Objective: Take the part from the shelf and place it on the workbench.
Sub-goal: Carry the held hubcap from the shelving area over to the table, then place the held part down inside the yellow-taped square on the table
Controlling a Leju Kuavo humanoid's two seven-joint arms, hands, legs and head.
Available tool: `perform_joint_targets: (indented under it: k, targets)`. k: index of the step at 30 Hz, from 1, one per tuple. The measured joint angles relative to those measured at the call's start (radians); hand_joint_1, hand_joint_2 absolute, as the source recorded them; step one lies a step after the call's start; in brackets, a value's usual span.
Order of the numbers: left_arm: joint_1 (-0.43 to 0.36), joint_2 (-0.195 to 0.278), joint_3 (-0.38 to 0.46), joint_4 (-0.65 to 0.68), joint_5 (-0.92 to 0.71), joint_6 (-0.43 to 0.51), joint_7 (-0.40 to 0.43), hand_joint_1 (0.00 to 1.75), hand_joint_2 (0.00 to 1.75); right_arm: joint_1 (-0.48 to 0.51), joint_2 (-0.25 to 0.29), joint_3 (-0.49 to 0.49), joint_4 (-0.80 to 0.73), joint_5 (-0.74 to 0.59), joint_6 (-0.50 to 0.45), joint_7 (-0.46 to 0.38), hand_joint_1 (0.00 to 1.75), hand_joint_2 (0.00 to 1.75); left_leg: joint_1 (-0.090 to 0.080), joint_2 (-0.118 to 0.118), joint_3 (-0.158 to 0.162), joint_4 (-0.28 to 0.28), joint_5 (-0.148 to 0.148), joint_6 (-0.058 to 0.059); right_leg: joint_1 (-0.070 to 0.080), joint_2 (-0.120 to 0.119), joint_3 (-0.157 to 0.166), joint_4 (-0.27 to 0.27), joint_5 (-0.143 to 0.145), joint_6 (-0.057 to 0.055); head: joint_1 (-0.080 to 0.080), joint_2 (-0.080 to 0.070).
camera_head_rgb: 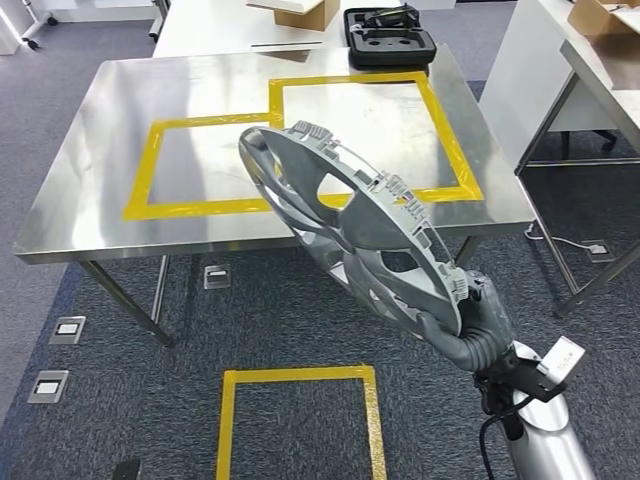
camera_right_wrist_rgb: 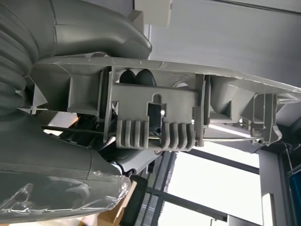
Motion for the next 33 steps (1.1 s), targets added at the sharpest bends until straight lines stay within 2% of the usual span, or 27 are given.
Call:
perform_joint_targets:
  k: [1,2,4,5,6,9,11,12,14,15,16,17,18,19,20,21,24,26,27,29,30,31,32,33]
  targets:
    - [0.006,-0.003,0.002,0.003,0.001,-0.001,0.003,0.00,0.00,0.003,-0.002,0.000,0.000,0.000,-0.004,0.000,1.75,1.75,0.000,0.000,-0.015,-0.013,0.007,0.002,0.001,0.001,0.014,0.000,-0.011,0.001,0.000,0.000]
    - [0.010,-0.006,0.003,0.006,0.001,-0.001,0.007,0.00,0.00,0.007,-0.004,0.001,-0.002,0.001,-0.009,0.000,1.75,1.75,-0.001,0.000,-0.017,-0.054,0.042,0.006,0.001,0.001,0.029,0.000,-0.023,0.003,0.000,0.000]
    - [0.015,-0.009,0.007,0.012,0.001,-0.002,0.013,0.00,0.00,0.019,-0.006,0.003,-0.010,0.004,-0.019,0.002,1.75,1.75,-0.005,0.001,-0.007,-0.171,0.155,0.018,0.003,0.000,0.057,0.002,-0.046,0.009,0.000,0.000]
    - [0.017,-0.010,0.008,0.015,0.001,-0.002,0.015,0.00,0.00,0.025,-0.007,0.004,-0.016,0.007,-0.025,0.003,1.75,1.75,-0.008,0.001,-0.001,-0.213,0.194,0.022,0.004,0.000,0.065,0.003,-0.056,0.014,0.000,0.000]
    - [0.019,-0.011,0.010,0.017,0.001,-0.002,0.017,0.00,0.00,0.031,-0.007,0.005,-0.022,0.009,-0.030,0.005,1.75,1.75,-0.012,0.001,0.002,-0.234,0.216,0.026,0.005,0.001,0.069,0.004,-0.064,0.020,0.000,0.000]
    - [0.020,-0.014,0.015,0.019,0.000,-0.001,0.019,0.00,0.00,0.042,-0.007,0.006,-0.047,0.014,-0.042,0.010,1.75,1.75,-0.013,0.001,0.011,-0.243,0.216,0.037,0.003,0.000,0.072,0.006,-0.080,0.038,0.001,0.000]
    - [0.017,-0.016,0.018,0.019,-0.003,-0.002,0.018,0.00,0.00,0.042,-0.008,0.006,-0.068,0.014,-0.045,0.010,1.75,1.75,-0.007,0.001,0.020,-0.251,0.212,0.046,0.001,-0.002,0.048,0.056,-0.109,0.050,0.003,0.000]
    - [0.016,-0.016,0.018,0.019,-0.005,-0.003,0.018,0.00,0.00,0.042,-0.008,0.006,-0.079,0.014,-0.047,0.011,1.75,1.75,-0.006,0.001,0.024,-0.253,0.208,0.050,-0.002,-0.003,0.018,0.112,-0.133,0.056,0.005,0.000]
    - [0.015,-0.017,0.019,0.019,-0.008,-0.006,0.018,0.00,0.00,0.041,-0.007,0.004,-0.096,0.012,-0.053,0.013,1.75,1.75,-0.005,0.002,0.035,-0.253,0.197,0.054,-0.007,-0.003,-0.064,0.248,-0.175,0.065,0.006,0.000]
    - [0.016,-0.017,0.019,0.019,-0.010,-0.007,0.018,0.00,0.00,0.041,-0.006,0.004,-0.103,0.012,-0.054,0.017,1.75,1.75,-0.005,0.001,0.042,-0.253,0.189,0.054,-0.009,-0.004,-0.095,0.289,-0.173,0.068,0.006,0.000]
    - [0.017,-0.018,0.020,0.019,-0.010,-0.008,0.019,0.00,0.00,0.041,-0.006,0.003,-0.109,0.012,-0.055,0.022,1.75,1.75,-0.004,0.001,0.052,-0.253,0.182,0.052,-0.011,-0.004,-0.110,0.294,-0.149,0.070,0.006,0.000]
    - [0.017,-0.018,0.020,0.019,-0.011,-0.008,0.019,0.00,0.00,0.040,-0.006,0.002,-0.114,0.012,-0.055,0.026,1.75,1.75,-0.003,0.000,0.065,-0.253,0.173,0.050,-0.011,-0.004,-0.107,0.259,-0.106,0.070,0.006,0.000]
    - [0.017,-0.019,0.020,0.019,-0.011,-0.008,0.020,0.00,0.00,0.039,-0.006,0.002,-0.119,0.011,-0.054,0.029,1.75,1.75,-0.002,-0.001,0.078,-0.253,0.163,0.047,-0.012,-0.004,-0.090,0.194,-0.052,0.069,0.007,0.000]
    - [0.017,-0.019,0.020,0.020,-0.011,-0.008,0.020,0.00,0.00,0.036,-0.006,0.002,-0.123,0.010,-0.052,0.031,1.75,1.75,-0.002,-0.002,0.087,-0.253,0.154,0.042,-0.010,-0.004,-0.069,0.135,-0.013,0.067,0.006,0.000]
    - [0.015,-0.019,0.021,0.020,-0.010,-0.008,0.020,0.00,0.00,0.033,-0.006,0.001,-0.126,0.008,-0.050,0.031,1.75,1.75,-0.003,-0.003,0.094,-0.253,0.147,0.036,-0.008,-0.004,-0.050,0.086,0.009,0.062,0.006,0.000]
    - [0.013,-0.020,0.022,0.020,-0.009,-0.008,0.021,0.00,0.00,0.026,-0.006,0.002,-0.127,0.007,-0.045,0.032,1.75,1.75,-0.004,-0.003,0.096,-0.253,0.141,0.029,-0.006,-0.004,-0.037,0.055,0.011,0.055,0.005,0.000]
    - [0.009,-0.022,0.024,0.021,-0.003,-0.003,0.022,0.00,0.00,0.006,-0.007,0.003,-0.126,0.002,-0.031,0.031,1.75,1.75,-0.003,0.001,0.097,-0.256,0.131,0.011,-0.004,-0.002,-0.023,0.030,-0.017,0.033,0.004,0.000]
    - [0.007,-0.023,0.026,0.020,-0.001,0.000,0.021,0.00,0.00,-0.006,-0.008,0.005,-0.121,-0.001,-0.024,0.031,1.75,1.75,-0.002,0.002,0.084,-0.220,0.110,0.002,-0.008,-0.003,-0.010,0.019,-0.021,0.020,0.003,0.000]
    - [0.007,-0.023,0.027,0.020,0.000,0.000,0.021,0.00,0.00,-0.013,-0.008,0.007,-0.118,-0.003,-0.021,0.030,1.75,1.75,-0.002,0.002,0.060,-0.174,0.091,-0.001,-0.009,-0.004,-0.003,0.015,-0.024,0.014,0.002,0.000]
    - [0.008,-0.024,0.031,0.020,0.000,0.000,0.019,0.00,0.00,-0.027,-0.007,0.013,-0.110,-0.005,-0.018,0.029,1.75,1.75,-0.002,0.002,-0.016,-0.046,0.052,-0.004,-0.006,-0.006,0.010,0.014,-0.034,0.006,0.001,0.000]
    - [0.009,-0.024,0.032,0.020,0.000,0.000,0.018,0.00,0.00,-0.031,-0.007,0.016,-0.106,-0.005,-0.017,0.029,1.75,1.75,-0.002,0.002,-0.049,0.001,0.048,-0.004,-0.004,-0.006,0.018,0.014,-0.041,0.005,0.001,0.000]
    - [0.011,-0.024,0.033,0.020,0.000,0.000,0.017,0.00,0.00,-0.033,-0.007,0.019,-0.102,-0.006,-0.016,0.029,1.75,1.75,-0.002,0.002,-0.068,0.016,0.063,-0.003,-0.003,-0.006,0.028,0.014,-0.048,0.004,0.001,0.000]
    - [0.012,-0.023,0.033,0.020,0.000,0.000,0.015,0.00,0.00,-0.034,-0.007,0.022,-0.099,-0.006,-0.016,0.029,1.75,1.75,-0.003,0.002,-0.070,-0.006,0.098,0.000,-0.002,-0.006,0.039,0.014,-0.057,0.005,0.001,0.000]
    - [0.012,-0.023,0.033,0.020,0.000,0.000,0.013,0.00,0.00,-0.034,-0.007,0.024,-0.096,-0.006,-0.016,0.029,1.75,1.75,-0.004,0.002,-0.056,-0.059,0.147,0.005,-0.001,-0.005,0.053,0.015,-0.066,0.007,0.001,0.000]
